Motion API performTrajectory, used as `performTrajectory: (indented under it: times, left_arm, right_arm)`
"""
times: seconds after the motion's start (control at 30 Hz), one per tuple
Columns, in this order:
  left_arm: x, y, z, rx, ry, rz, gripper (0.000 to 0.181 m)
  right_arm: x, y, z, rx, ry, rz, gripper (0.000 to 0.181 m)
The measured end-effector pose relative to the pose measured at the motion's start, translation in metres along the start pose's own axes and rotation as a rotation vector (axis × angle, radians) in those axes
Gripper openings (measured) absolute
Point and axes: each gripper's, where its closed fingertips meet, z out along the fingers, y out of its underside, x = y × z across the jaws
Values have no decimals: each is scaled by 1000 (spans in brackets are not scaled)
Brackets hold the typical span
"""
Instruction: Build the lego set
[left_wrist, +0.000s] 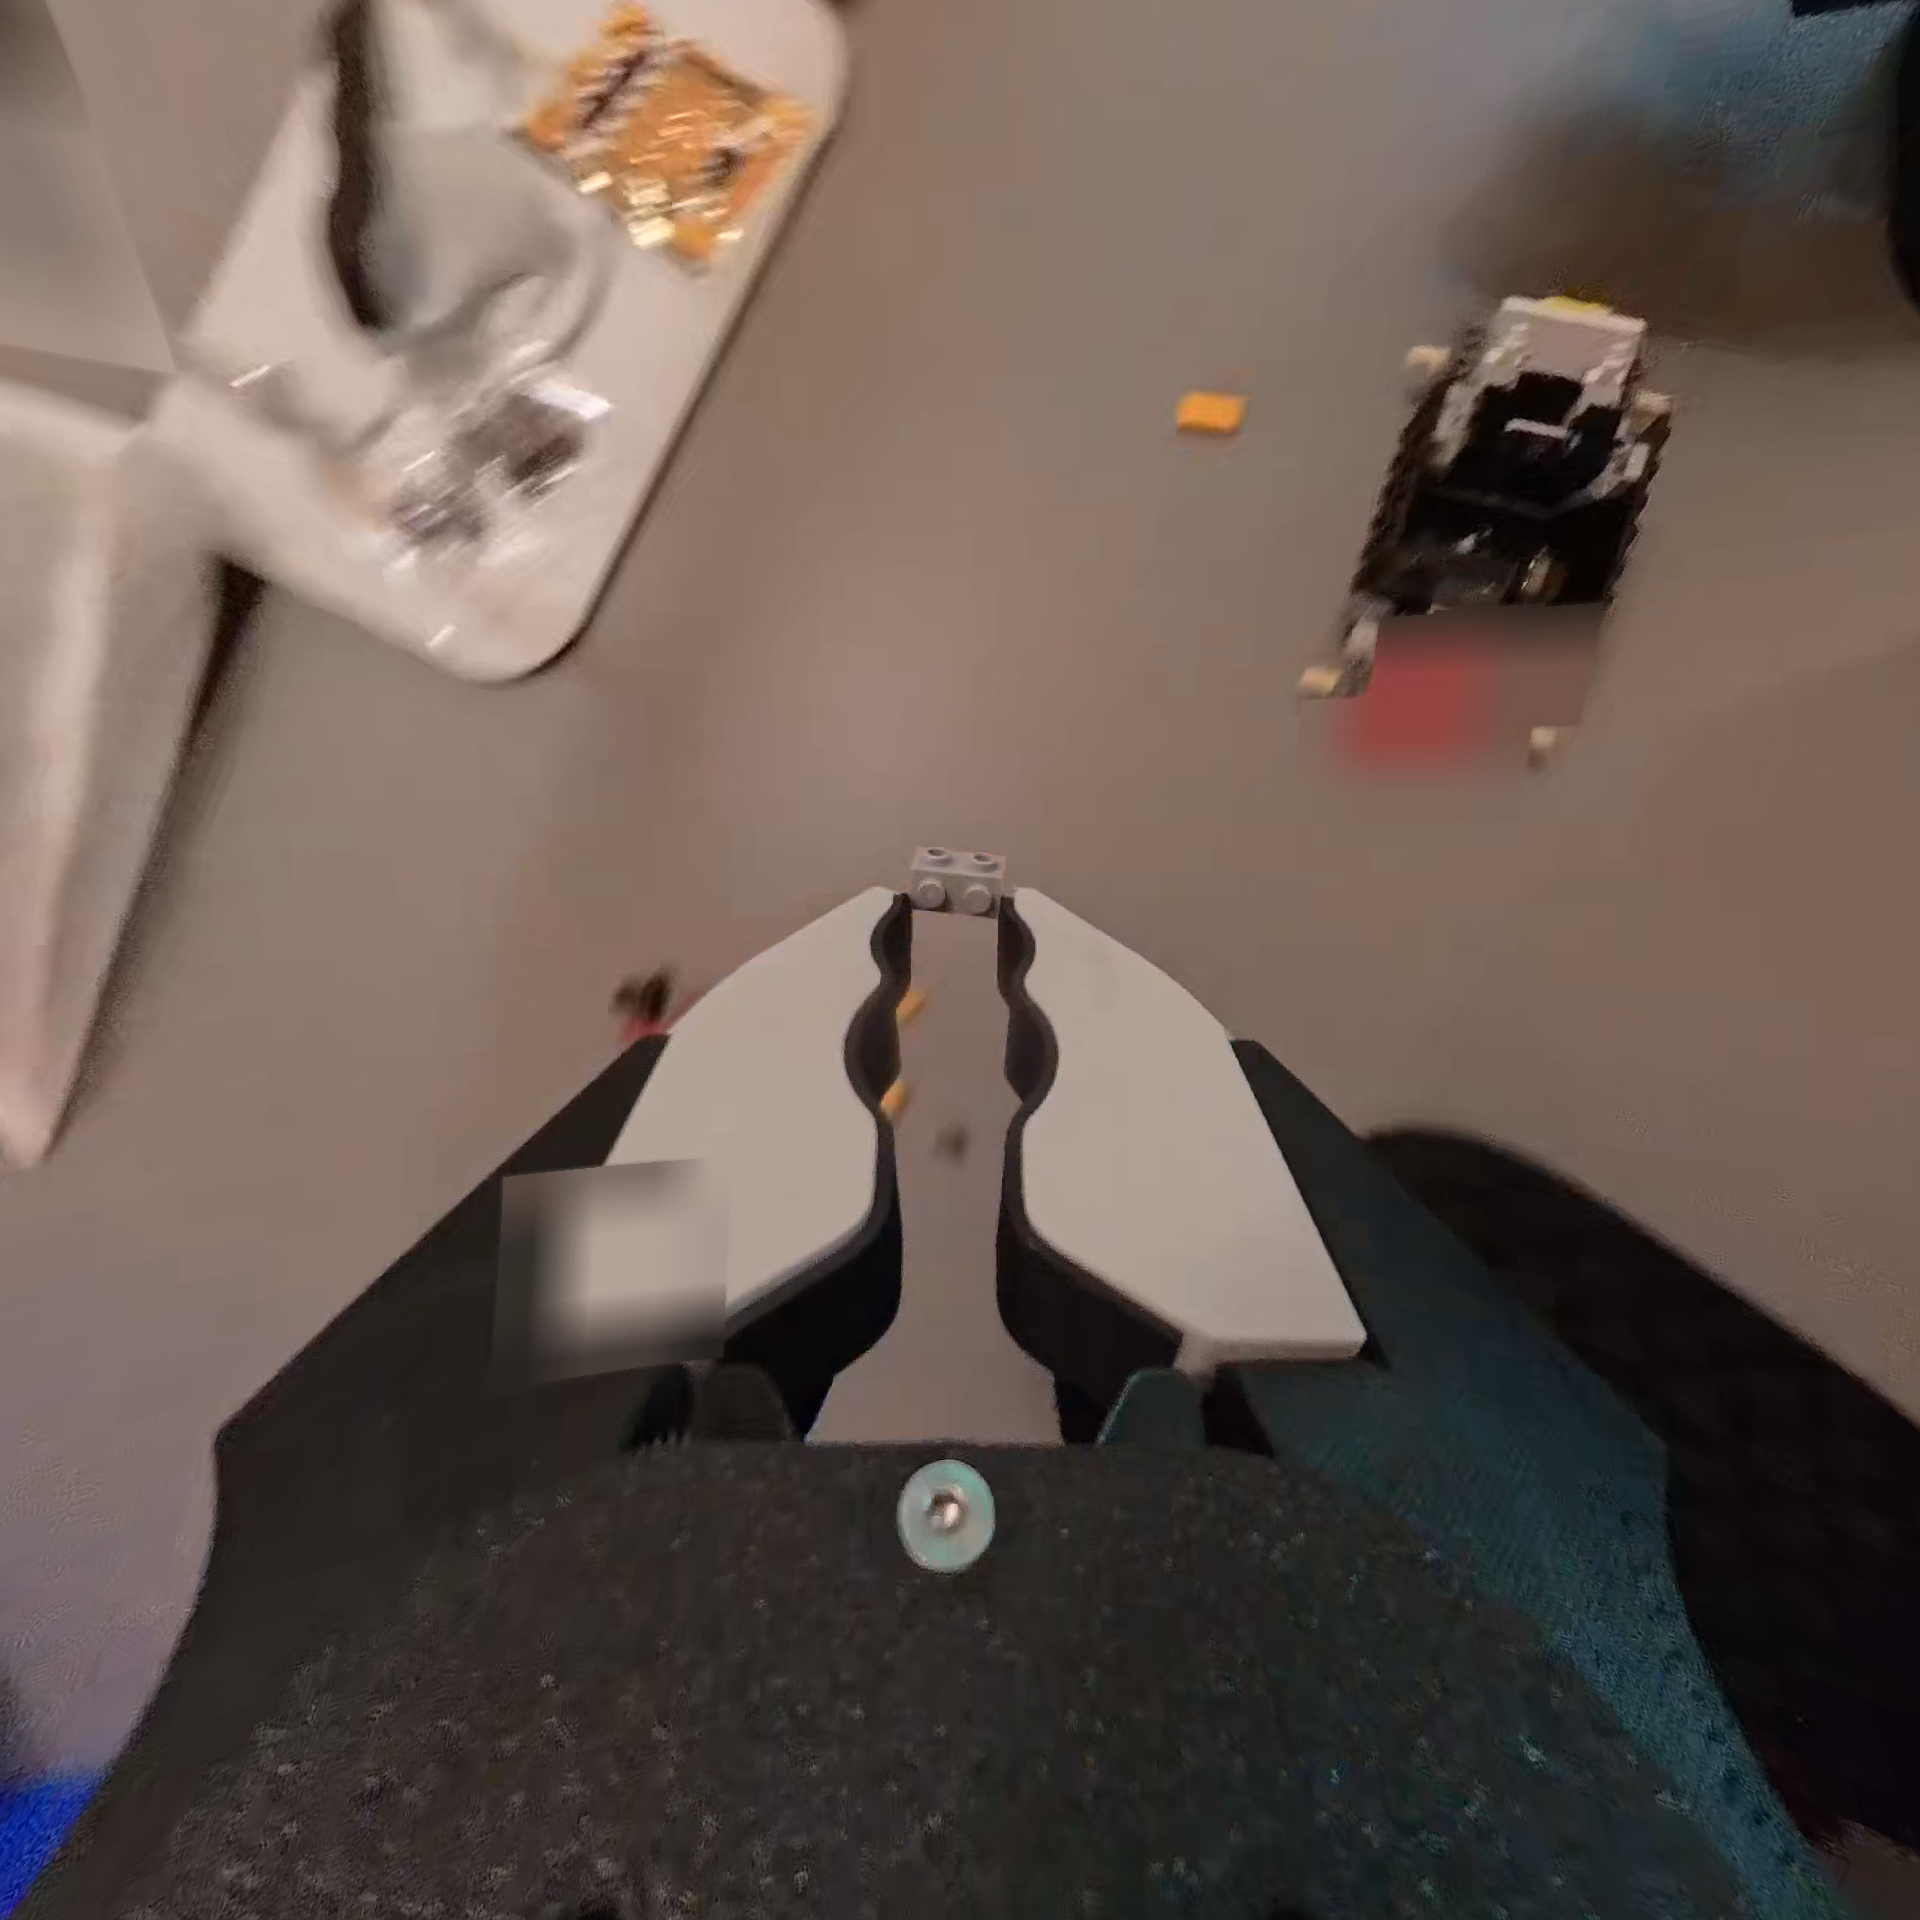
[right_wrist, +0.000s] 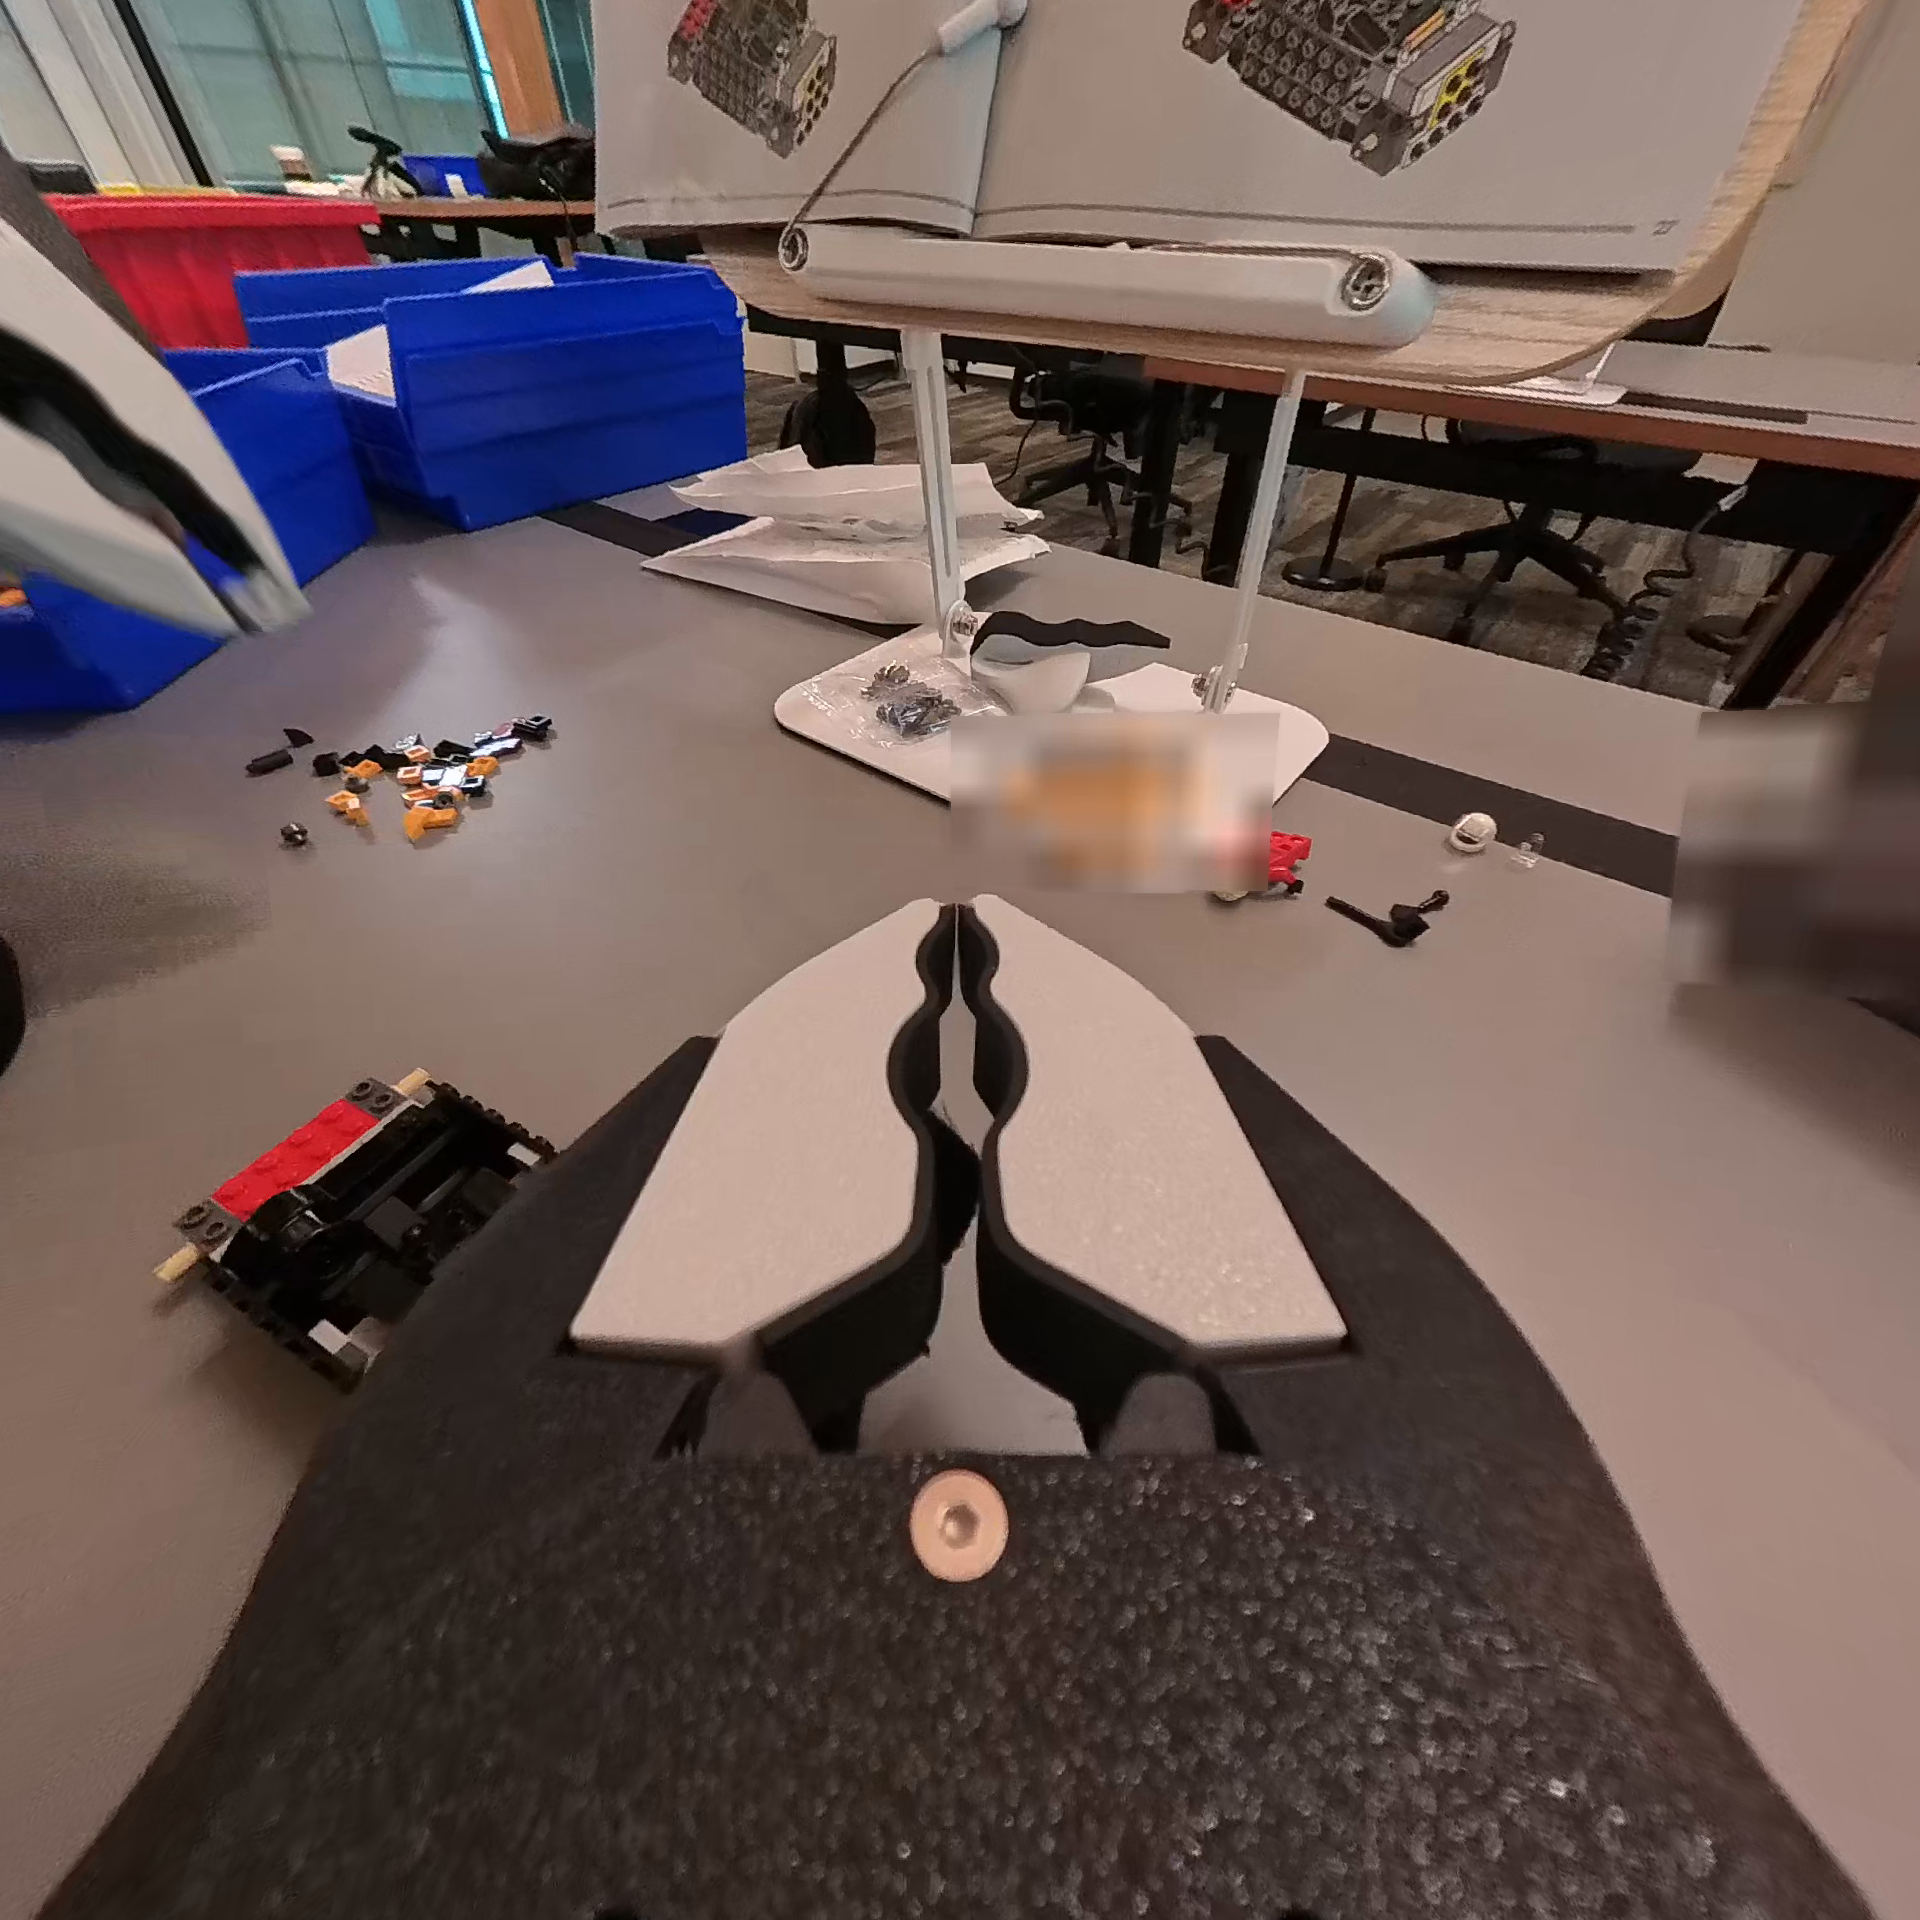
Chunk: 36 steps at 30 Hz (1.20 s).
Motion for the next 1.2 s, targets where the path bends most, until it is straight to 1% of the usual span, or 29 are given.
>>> performTrajectory:
  times: [0.07, 0.13, 0.23, 0.33, 0.47, 0.73, 0.9, 1.2]
  left_arm:
    - [22, -20, 41, -38, 67, 49, 16]
    - [34, -36, 69, -64, 119, 73, 16]
    - [39, -51, 94, -83, 159, 76, 16]
    - [44, -50, 108, -121, 180, 97, 16]
    - [50, -40, 116, -152, 204, 115, 16]
    - [54, -35, 121, -155, 213, 144, 16]
    - [58, -33, 122, -144, 222, 148, 23]
    - [63, -32, 120, -114, 236, 139, 27]
  right_arm:
    - [2, -1, -1, 5, 7, 1, 0]
    - [4, -1, -2, 9, 8, 14, 0]
    - [5, -2, -3, 15, 4, 34, 0]
    - [6, -3, -4, 20, -5, 53, 0]
    - [7, -3, -3, 23, -16, 75, 0]
    - [6, 0, -2, 12, -22, 83, 1]
    - [6, 1, -1, 7, -24, 81, 1]
    - [5, 0, -1, 6, -29, 79, 1]
